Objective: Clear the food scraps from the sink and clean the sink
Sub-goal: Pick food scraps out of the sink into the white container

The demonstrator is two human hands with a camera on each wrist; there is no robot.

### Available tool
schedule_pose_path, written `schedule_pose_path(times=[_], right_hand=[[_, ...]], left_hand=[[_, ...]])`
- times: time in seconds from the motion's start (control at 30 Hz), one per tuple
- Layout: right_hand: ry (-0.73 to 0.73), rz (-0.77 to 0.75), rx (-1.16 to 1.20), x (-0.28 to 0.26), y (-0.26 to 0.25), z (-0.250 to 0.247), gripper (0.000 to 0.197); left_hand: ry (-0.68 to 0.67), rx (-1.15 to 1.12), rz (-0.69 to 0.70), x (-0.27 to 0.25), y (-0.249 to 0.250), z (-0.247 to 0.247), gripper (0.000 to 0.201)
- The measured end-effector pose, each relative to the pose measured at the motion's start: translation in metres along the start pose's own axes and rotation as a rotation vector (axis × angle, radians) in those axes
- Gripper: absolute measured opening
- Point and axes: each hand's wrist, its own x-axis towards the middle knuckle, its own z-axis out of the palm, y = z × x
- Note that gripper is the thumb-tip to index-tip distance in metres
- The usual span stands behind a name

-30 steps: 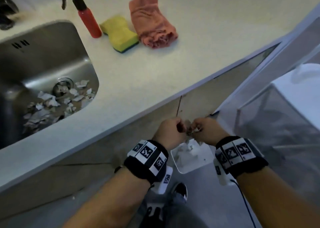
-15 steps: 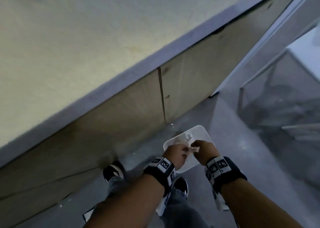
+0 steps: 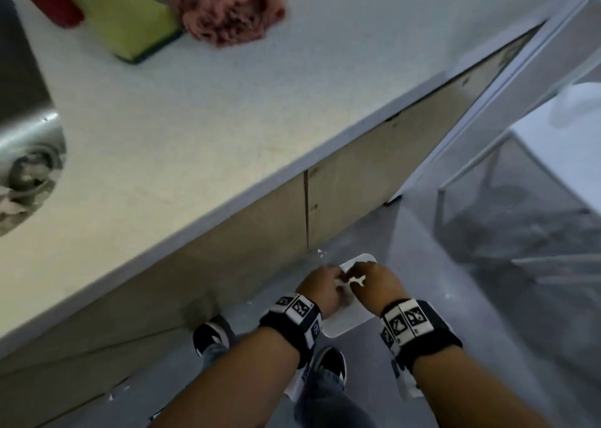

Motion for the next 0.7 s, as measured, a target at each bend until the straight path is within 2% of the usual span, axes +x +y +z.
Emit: schedule_pose_path(times=[0.17,0.37,0.53,0.7], right_hand=[[0.063,-0.110,-0.059,-0.038,-0.055,-0.063,0.028],[0.136,-0.314,-0.102,-0.098,-0.138,-0.139,0.011],[0.164,-0.541,-0.141,-0.146,-0.224,-0.181,0.015],[0.189,-0.724,-0.133,-0.169,-0.319,-0.199,0.014]], left_hand=[[0.129,-0.013,0.057,-0.035,0.040,-0.066,0.026],[0.342,-0.067,0.159,-0.113,0.076,-0.151,0.019],[0.497,-0.149,0.244,-0.187,0.080,-0.224,0.013],[0.671,-0.143,0.222,-0.246,0.062,-0.306,0.013]])
